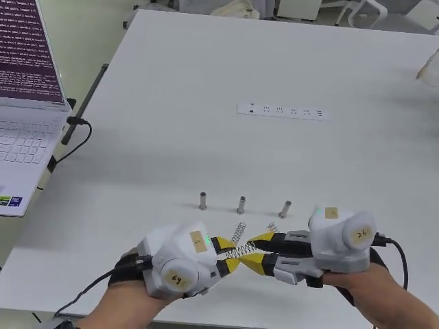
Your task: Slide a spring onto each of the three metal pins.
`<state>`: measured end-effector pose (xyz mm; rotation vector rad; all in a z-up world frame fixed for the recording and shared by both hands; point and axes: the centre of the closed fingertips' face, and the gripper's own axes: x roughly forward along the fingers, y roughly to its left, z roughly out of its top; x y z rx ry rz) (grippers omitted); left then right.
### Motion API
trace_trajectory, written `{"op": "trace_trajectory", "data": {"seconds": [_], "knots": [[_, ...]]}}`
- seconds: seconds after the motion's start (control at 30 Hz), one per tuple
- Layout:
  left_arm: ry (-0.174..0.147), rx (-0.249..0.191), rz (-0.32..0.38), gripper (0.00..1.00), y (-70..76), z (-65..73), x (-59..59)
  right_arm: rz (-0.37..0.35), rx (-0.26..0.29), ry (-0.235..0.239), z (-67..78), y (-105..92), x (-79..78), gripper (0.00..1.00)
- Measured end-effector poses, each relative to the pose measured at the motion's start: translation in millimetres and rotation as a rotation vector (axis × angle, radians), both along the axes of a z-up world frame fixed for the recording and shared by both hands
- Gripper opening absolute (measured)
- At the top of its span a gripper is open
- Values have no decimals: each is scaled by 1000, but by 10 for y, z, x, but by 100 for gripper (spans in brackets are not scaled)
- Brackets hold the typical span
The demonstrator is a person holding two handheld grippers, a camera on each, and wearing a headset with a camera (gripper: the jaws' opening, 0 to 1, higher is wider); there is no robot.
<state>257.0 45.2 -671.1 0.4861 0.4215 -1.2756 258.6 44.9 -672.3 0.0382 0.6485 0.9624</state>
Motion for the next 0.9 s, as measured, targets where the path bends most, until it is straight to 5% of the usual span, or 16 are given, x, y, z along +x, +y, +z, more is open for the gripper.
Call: {"op": "trace_trajectory", "data": {"seconds": [0.67, 0.9], "knots": [[-15, 25, -57, 2, -47, -38, -48, 55, -10, -1, 85, -16, -47, 12], [-5, 4, -73, 2, -120, -8, -44, 136, -88, -28, 123, -24, -83, 13]]}}
